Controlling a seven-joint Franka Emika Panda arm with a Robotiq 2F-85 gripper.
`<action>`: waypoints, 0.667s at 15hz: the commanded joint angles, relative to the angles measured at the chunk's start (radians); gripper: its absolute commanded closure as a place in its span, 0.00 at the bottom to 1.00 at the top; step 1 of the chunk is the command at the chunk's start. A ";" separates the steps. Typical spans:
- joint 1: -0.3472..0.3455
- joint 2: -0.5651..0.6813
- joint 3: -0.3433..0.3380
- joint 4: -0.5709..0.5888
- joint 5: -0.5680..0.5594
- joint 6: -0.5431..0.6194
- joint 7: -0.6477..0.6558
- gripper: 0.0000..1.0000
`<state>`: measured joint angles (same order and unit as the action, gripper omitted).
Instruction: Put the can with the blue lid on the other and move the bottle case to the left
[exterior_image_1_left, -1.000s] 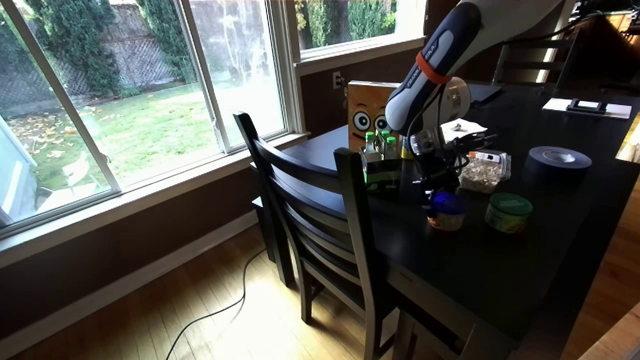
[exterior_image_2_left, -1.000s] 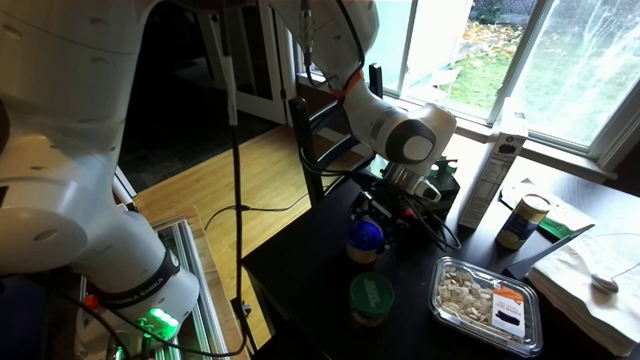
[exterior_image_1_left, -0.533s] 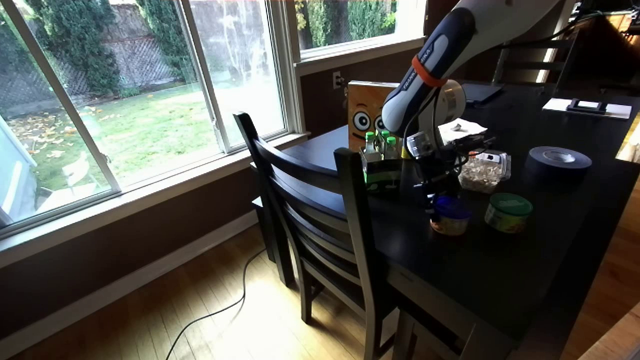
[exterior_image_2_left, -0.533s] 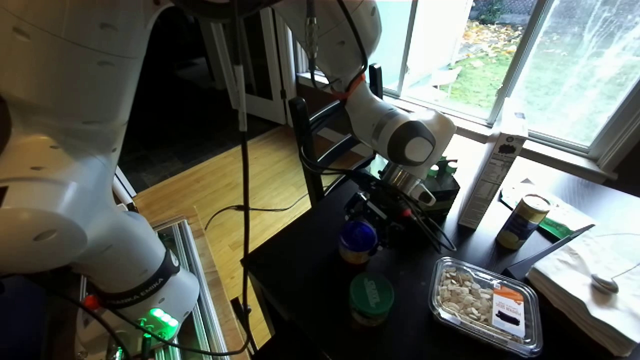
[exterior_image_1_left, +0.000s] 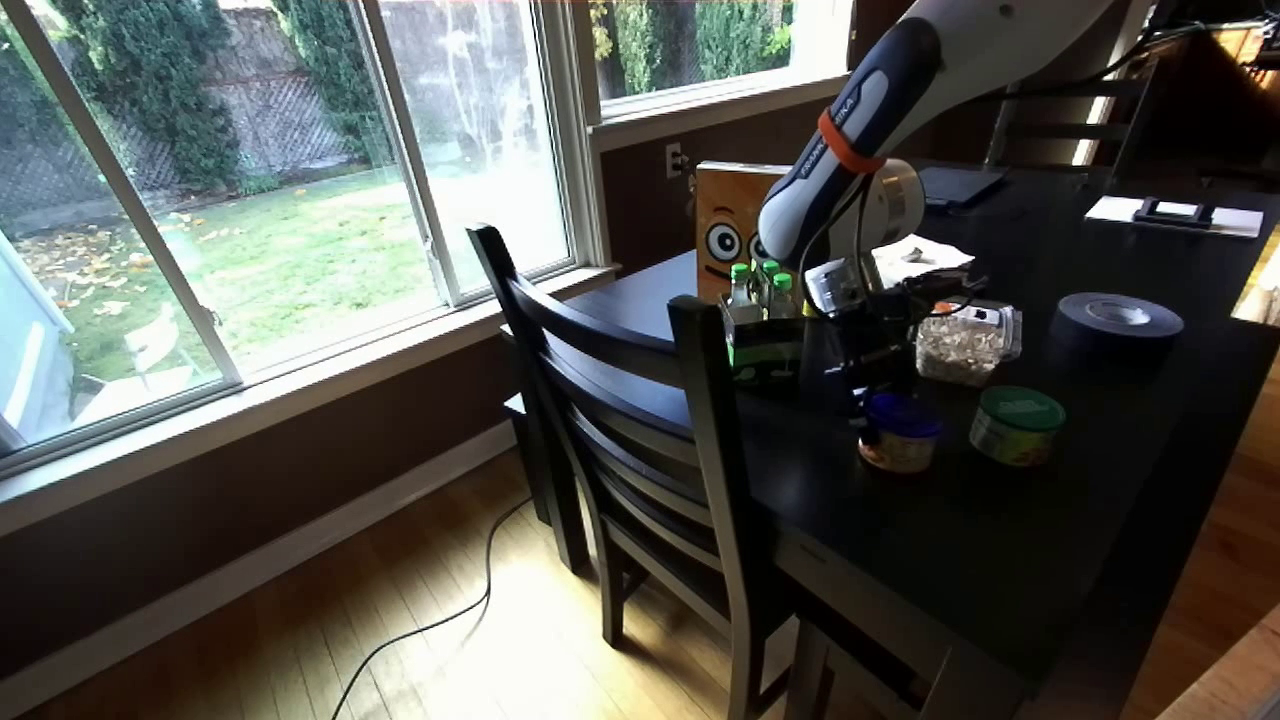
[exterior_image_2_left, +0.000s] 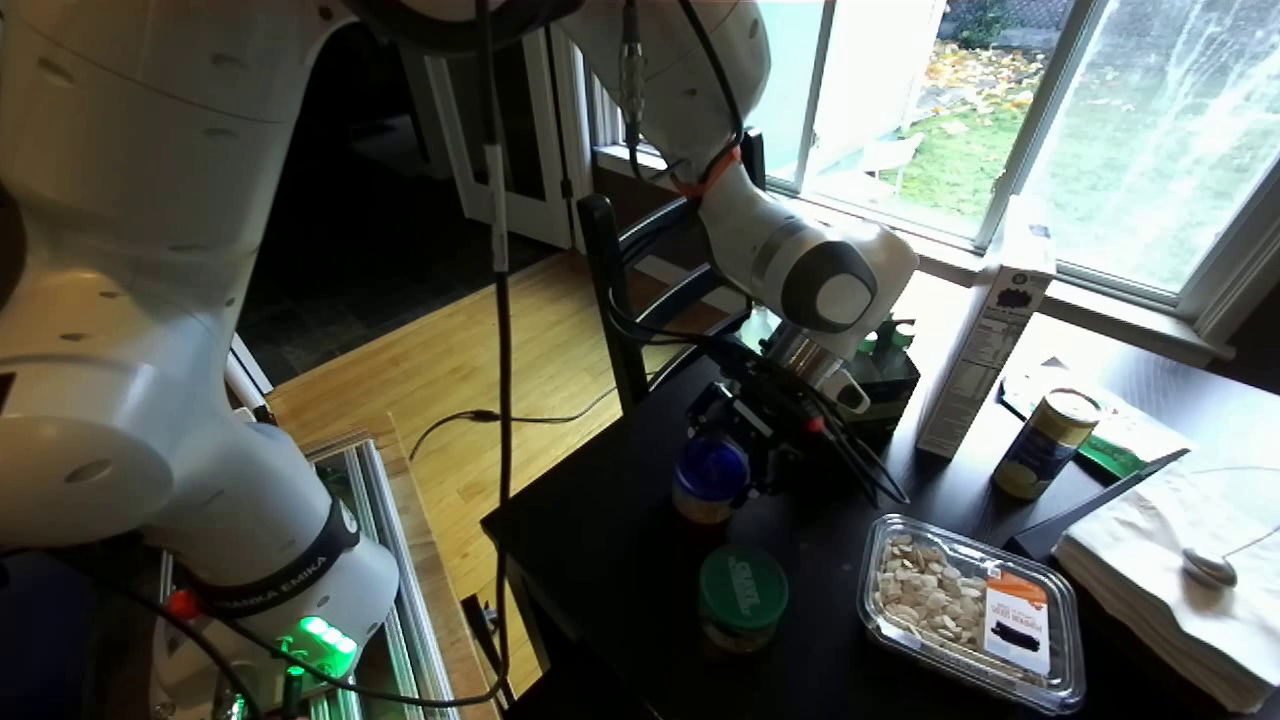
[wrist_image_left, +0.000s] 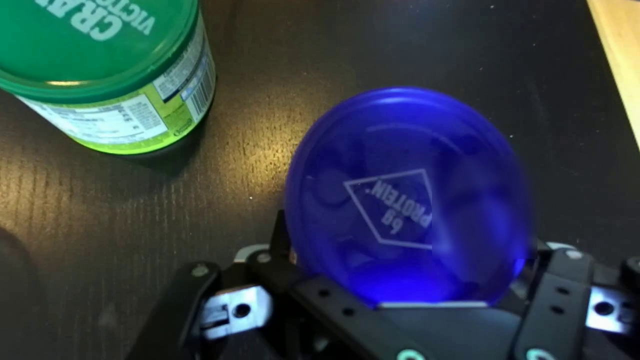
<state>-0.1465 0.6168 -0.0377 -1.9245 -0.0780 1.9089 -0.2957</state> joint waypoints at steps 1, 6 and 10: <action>-0.023 -0.031 0.012 0.012 0.053 -0.070 -0.011 0.32; -0.019 -0.126 -0.021 -0.051 0.031 -0.129 0.023 0.32; -0.011 -0.192 -0.081 -0.097 -0.031 -0.113 0.102 0.32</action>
<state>-0.1584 0.5031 -0.0858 -1.9592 -0.0625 1.7986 -0.2623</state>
